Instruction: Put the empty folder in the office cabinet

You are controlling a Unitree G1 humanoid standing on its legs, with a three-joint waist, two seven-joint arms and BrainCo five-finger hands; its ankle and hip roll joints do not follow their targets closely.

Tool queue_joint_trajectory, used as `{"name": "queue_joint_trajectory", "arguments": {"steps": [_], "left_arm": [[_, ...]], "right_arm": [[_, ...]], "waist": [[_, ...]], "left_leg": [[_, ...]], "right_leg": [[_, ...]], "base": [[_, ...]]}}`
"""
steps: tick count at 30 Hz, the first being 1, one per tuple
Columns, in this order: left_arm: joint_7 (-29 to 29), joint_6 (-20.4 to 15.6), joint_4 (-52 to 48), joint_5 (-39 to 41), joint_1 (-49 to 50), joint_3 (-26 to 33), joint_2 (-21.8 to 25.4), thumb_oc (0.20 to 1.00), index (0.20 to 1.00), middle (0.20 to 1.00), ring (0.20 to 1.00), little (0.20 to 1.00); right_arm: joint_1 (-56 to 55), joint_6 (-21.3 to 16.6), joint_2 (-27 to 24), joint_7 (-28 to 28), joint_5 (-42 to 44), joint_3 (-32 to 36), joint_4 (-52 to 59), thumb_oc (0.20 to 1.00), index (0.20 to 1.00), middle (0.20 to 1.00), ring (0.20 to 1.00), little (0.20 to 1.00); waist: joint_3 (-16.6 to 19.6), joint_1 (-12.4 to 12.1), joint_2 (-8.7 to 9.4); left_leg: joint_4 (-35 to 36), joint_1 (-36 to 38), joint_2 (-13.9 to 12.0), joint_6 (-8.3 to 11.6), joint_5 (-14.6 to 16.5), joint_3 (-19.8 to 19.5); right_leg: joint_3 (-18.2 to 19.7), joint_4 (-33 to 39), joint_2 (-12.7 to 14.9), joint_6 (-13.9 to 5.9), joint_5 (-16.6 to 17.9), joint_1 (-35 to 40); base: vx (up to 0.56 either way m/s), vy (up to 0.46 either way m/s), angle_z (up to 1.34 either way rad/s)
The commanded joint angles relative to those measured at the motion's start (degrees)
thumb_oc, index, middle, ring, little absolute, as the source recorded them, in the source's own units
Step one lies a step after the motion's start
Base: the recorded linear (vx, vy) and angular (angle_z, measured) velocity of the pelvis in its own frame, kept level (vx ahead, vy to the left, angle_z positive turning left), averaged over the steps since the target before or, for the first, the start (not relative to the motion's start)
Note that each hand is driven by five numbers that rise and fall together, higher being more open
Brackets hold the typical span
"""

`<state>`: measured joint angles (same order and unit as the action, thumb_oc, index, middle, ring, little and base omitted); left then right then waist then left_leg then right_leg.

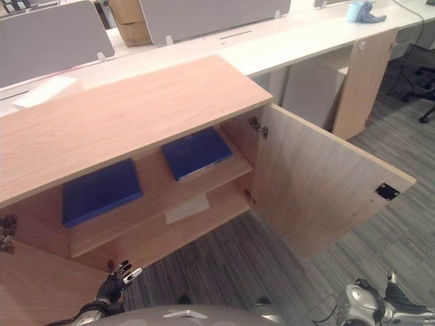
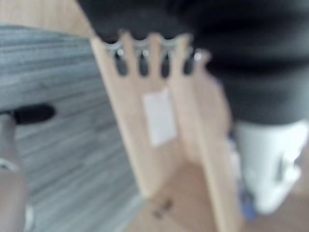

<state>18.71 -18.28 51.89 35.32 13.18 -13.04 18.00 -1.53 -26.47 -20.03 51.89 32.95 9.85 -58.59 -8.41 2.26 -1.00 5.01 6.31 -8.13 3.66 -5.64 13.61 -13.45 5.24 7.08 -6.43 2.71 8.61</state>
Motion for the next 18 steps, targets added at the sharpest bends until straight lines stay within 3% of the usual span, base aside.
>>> {"name": "queue_joint_trajectory", "arguments": {"steps": [1,4,6,8,12,13,18], "left_arm": [[0.35,0.75,-0.23,-2.03,-3.13,0.77,3.07,1.000,1.000,1.000,1.000,1.000],[0.60,2.48,-1.51,-2.73,-2.70,0.54,4.21,1.000,1.000,1.000,1.000,1.000],[1.34,3.40,-1.64,-3.50,-2.77,0.52,4.93,1.000,1.000,1.000,1.000,1.000],[1.55,3.91,-1.79,-4.01,-2.95,0.63,5.28,1.000,1.000,1.000,1.000,1.000],[0.83,5.97,-2.96,-2.80,-5.76,-0.87,6.92,1.000,1.000,1.000,1.000,1.000],[0.80,5.76,-2.54,-1.95,-6.53,-1.60,6.79,1.000,1.000,1.000,1.000,1.000],[2.33,4.83,-1.91,-1.69,-6.05,-1.78,6.44,1.000,1.000,1.000,1.000,1.000]], "right_arm": [[3.97,-3.25,-4.31,-1.62,2.58,5.12,-0.16,1.000,1.000,1.000,1.000,1.000],[5.47,-1.91,-8.98,-10.08,4.22,6.66,-0.30,1.000,1.000,1.000,1.000,1.000],[7.76,1.98,-12.40,-16.47,4.03,5.73,-0.19,1.000,1.000,1.000,1.000,1.000],[8.48,2.96,-13.49,-18.13,5.54,5.13,-0.15,1.000,1.000,1.000,1.000,1.000],[14.42,6.18,-20.72,-20.39,11.78,5.09,-1.34,1.000,1.000,1.000,1.000,1.000],[16.61,7.27,-23.03,-25.52,12.27,4.89,-2.35,1.000,1.000,1.000,1.000,1.000],[20.34,9.14,-28.32,-39.24,8.28,2.52,-2.30,1.000,1.000,1.000,1.000,1.000]], "waist": [[-2.52,-2.59,-1.93],[-2.48,-3.17,-2.29],[-2.30,-3.78,-2.49],[-2.20,-3.98,-2.53],[-3.62,-4.32,-3.62],[-4.15,-4.47,-4.50],[-4.58,-4.63,-6.52]], "left_leg": [[-1.24,3.04,7.71,-5.96,11.61,-1.29],[-1.75,2.16,7.42,-5.10,11.04,-2.26],[-1.68,1.49,7.35,-4.46,10.19,-2.99],[-1.70,1.22,7.25,-4.21,9.93,-3.08],[-3.23,-1.73,6.92,-3.35,9.40,-3.85],[-3.26,-2.47,7.11,-3.11,8.91,-4.36],[-2.95,-3.29,7.40,-2.12,7.79,-5.14]], "right_leg": [[-0.35,-1.77,0.13,-0.01,-2.41,-2.08],[-0.88,-0.87,-0.41,0.62,-2.59,-1.78],[-1.24,-0.41,-0.55,1.01,-2.60,-1.90],[-1.47,-0.38,-0.52,1.03,-2.54,-2.07],[-2.14,-1.19,-0.38,1.65,-3.08,-4.22],[-2.11,-1.23,-0.55,1.98,-3.18,-4.79],[-2.39,-1.17,-0.55,2.48,-3.49,-5.46]], "base": [[-0.02,-0.170,0.00],[-0.02,-0.146,0.11],[-0.01,-0.151,0.05],[-0.01,-0.122,0.01],[-0.15,-0.117,0.13],[-0.15,-0.025,0.08],[-0.07,0.003,0.04]]}}
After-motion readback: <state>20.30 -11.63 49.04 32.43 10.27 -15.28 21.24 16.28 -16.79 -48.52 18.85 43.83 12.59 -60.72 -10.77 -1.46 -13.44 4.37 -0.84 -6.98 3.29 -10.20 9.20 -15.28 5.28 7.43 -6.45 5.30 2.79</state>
